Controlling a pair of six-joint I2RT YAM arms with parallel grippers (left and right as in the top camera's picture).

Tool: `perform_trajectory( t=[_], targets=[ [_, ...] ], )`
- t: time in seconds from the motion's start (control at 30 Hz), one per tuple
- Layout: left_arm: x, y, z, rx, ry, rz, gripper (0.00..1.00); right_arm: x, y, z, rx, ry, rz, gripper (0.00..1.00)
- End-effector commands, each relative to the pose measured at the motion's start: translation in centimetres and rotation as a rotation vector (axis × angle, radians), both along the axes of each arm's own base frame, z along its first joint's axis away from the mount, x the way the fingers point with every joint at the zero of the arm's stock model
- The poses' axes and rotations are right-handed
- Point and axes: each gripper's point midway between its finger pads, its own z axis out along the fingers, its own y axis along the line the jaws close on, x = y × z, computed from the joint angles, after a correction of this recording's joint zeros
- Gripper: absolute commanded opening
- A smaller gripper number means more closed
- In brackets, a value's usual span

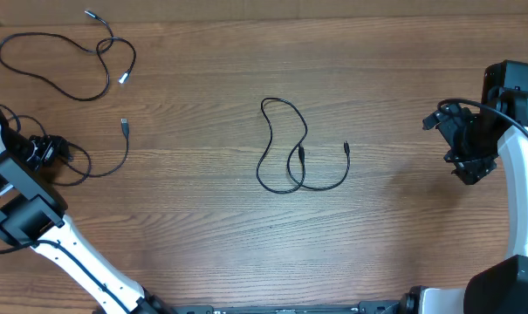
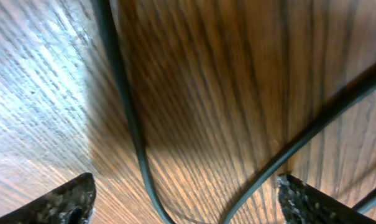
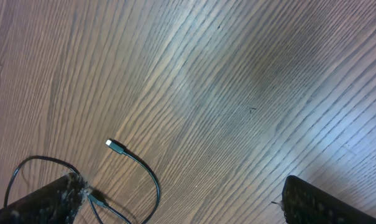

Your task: Untangle cables

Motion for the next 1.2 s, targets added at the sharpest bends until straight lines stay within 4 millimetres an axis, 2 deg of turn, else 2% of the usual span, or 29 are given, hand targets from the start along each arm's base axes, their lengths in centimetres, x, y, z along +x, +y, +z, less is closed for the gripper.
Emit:
perform_trajectory(
  t=[0.0,0.2,0.47,0.67,0.73,0.97,1.17],
  targets=[
    [-2.2,-1.0,-2.8,-0.041,0.083,-0.010,0.92,0.2,-0.3,0.2,-0.011,-0.006,-0.007,1.00],
    [-3.0,-1.7,-3.6,-0.061,0.110,-0.012,0.87,0.2,-0.3,0.2,-0.011,-0.006,-0.007,1.00],
    [-3.9,-2.0,-3.4,-0.070,0.151,-0.019,0.72,0.2,-0.3,0.2,-0.011,-0.006,-0.007,1.00],
    [-4.2,-1.8,-3.5,-0.056,0.169,-0.026,0.71,0.2,-0.3,0.2,-0.011,-0.006,-0.007,1.00],
    [-4.0,-1.8,-3.5,-0.058,0.158,-0.023,0.70,0.2,-0.3,0.2,-0.011,-0.006,-0.007,1.00],
    [-1.7,-2.9,-3.7,-0.129,0.039,0.015,0.55,0.2,-0.3,0.2,-0.011,-0.006,-0.007,1.00],
    [-1.1,-2.4,-3.9,-0.105,0.022,0.044,0.46,0.3,-0.3,0.2,-0.012,-0.010,-0.007,1.00]
  ],
)
